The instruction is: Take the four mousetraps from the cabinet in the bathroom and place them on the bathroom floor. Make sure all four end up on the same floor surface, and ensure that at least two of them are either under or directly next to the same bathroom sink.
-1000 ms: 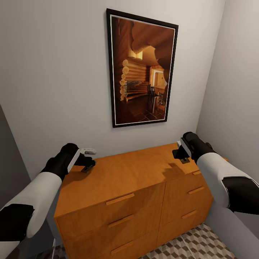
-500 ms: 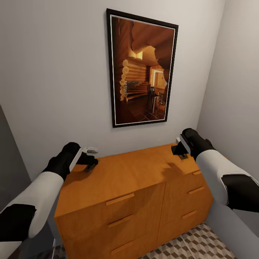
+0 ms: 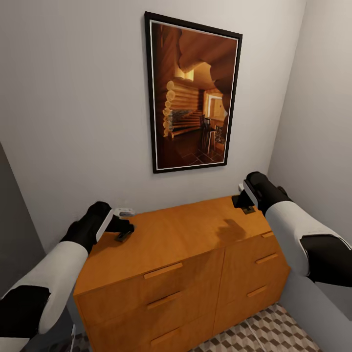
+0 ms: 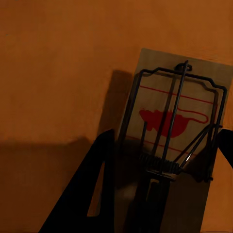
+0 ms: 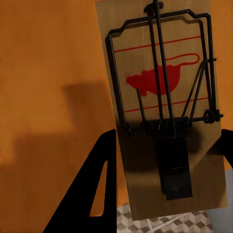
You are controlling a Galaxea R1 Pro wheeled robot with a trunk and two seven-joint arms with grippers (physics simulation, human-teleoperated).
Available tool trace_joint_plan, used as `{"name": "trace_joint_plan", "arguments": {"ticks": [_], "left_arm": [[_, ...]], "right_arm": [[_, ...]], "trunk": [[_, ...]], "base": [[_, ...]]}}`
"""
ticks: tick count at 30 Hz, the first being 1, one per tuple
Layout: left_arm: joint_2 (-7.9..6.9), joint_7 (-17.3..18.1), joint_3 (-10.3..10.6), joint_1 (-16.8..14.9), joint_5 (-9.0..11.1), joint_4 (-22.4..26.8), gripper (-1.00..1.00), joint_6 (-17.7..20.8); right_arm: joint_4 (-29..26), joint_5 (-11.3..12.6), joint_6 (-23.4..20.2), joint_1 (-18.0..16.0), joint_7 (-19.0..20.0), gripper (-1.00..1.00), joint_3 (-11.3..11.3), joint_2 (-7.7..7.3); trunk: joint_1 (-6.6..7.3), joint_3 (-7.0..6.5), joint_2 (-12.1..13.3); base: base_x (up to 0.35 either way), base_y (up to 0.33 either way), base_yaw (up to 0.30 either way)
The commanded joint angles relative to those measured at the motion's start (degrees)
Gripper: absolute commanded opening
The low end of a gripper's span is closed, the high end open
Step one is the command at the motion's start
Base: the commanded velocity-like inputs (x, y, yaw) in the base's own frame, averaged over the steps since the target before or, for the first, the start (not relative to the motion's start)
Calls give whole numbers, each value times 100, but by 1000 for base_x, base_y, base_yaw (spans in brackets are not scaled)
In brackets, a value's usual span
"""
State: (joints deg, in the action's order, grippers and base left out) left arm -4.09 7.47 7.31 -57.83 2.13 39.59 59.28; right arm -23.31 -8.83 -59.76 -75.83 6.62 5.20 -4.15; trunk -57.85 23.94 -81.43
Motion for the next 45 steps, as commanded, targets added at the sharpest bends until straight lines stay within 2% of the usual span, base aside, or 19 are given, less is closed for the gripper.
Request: {"name": "trace_joint_plan", "arguments": {"ticks": [1,18,19,21,45], "left_arm": [[-6,1,26,13,18,39,-100,24],[-14,-25,33,18,-17,585,-100,40],[-14,-25,33,18,-18,789,-100,40],[-13,-26,34,18,-19,840,-100,40],[-13,-35,42,18,-11,831,-100,40]], "right_arm": [[-6,-49,-24,-3,58,-100,35,-6],[-6,-47,-24,-2,58,-100,34,-25],[-6,-46,-24,-2,58,-100,34,-25],[-6,-45,-24,-2,60,-100,34,-25],[2,-33,-24,-2,67,-100,34,-33]], "trunk": [[0,7,-4],[0,7,-4],[0,7,-4],[0,7,-4],[0,7,-4]], "base": [[-92,0,0],[-310,0,0],[-345,0,0],[-345,0,0],[-346,0,0]]}}
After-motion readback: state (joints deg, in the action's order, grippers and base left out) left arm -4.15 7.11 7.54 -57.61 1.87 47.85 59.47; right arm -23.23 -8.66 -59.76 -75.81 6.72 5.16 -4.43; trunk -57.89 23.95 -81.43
